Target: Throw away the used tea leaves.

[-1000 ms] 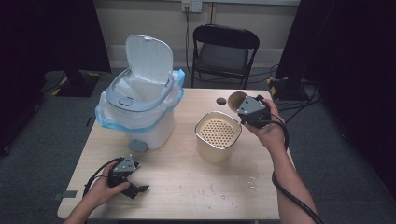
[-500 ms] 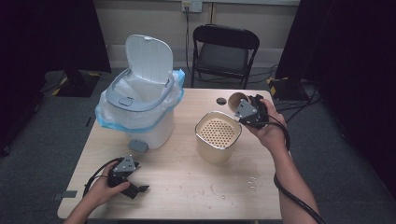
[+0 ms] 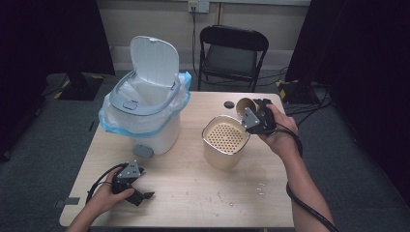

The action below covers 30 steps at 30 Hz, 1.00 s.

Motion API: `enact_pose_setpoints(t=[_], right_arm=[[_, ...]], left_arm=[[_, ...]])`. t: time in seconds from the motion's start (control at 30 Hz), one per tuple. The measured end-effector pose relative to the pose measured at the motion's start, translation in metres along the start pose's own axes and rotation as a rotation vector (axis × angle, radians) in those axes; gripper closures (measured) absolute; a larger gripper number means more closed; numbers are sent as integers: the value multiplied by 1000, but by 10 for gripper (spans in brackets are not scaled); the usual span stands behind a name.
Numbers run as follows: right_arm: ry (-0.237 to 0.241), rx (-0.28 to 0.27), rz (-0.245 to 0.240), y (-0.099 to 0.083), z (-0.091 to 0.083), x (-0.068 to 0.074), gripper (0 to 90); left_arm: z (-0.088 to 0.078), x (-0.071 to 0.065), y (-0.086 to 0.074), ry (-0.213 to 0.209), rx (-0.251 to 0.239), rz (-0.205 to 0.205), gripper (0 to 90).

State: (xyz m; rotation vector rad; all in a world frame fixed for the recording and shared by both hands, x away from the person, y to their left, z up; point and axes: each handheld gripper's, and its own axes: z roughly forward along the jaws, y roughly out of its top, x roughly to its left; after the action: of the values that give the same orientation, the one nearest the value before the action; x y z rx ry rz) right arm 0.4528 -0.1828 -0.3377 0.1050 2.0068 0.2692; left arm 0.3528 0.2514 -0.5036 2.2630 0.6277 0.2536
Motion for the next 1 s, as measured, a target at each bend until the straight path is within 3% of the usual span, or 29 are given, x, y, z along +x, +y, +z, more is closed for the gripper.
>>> enact_pose_setpoints(t=[0.07, 0.13, 0.23, 0.27, 0.3, 0.33, 0.37, 0.43, 0.5, 0.57, 0.6, 0.67, 0.73, 0.8, 0.87, 0.9, 0.97, 1.0], right_arm=[[-8, 14, -50, 3, -1, 3, 439], [-52, 42, -114, 6, -2, 5, 441], [-161, 127, -425, 16, -4, 19, 442], [-220, 152, -588, 20, -4, 26, 442], [-261, 164, -679, 22, -5, 32, 443], [-266, 157, -722, 24, -5, 35, 444], [-304, 159, -851, 28, -6, 36, 444], [-321, 163, -833, 29, -7, 35, 445], [-389, 177, -858, 31, -8, 34, 445], [-386, 191, -889, 33, -9, 36, 443], [-335, 172, -856, 34, -8, 34, 442], [-261, 165, -634, 33, -9, 27, 440], [-183, 121, -429, 30, -8, 18, 439], [-87, 99, -273, 28, -7, 9, 438], [-22, 79, -155, 25, -5, 5, 438], [19, 66, -61, 23, -5, 2, 438], [61, 31, 75, 20, -5, -4, 438], [73, 19, 118, 19, -5, -6, 438]], left_arm=[[0, 0, 0, 0, 0, -1, 0], [0, 0, 0, 0, 0, -1, 1], [0, 0, 0, 0, -1, -1, 0], [0, 0, 0, 0, -1, -1, 0], [0, 0, 0, 0, -1, -1, 0], [0, 0, 0, 0, -1, -1, 0], [0, 0, 0, 0, -1, -1, 1], [0, 0, 0, 0, -1, -1, 1], [0, 0, 0, 0, 0, 0, 1], [0, 0, 0, 0, 0, 0, 1], [0, 0, 0, 0, -1, -1, 1], [0, 0, 0, 0, -1, -1, 0], [0, 0, 0, 1, -1, -1, 1], [0, 0, 0, 0, -1, -1, 0], [0, 0, 0, 0, -1, -1, 0], [0, 0, 0, 0, -1, -1, 0], [0, 0, 0, 1, -1, -1, 1], [0, 0, 0, 0, 0, -1, 0]])
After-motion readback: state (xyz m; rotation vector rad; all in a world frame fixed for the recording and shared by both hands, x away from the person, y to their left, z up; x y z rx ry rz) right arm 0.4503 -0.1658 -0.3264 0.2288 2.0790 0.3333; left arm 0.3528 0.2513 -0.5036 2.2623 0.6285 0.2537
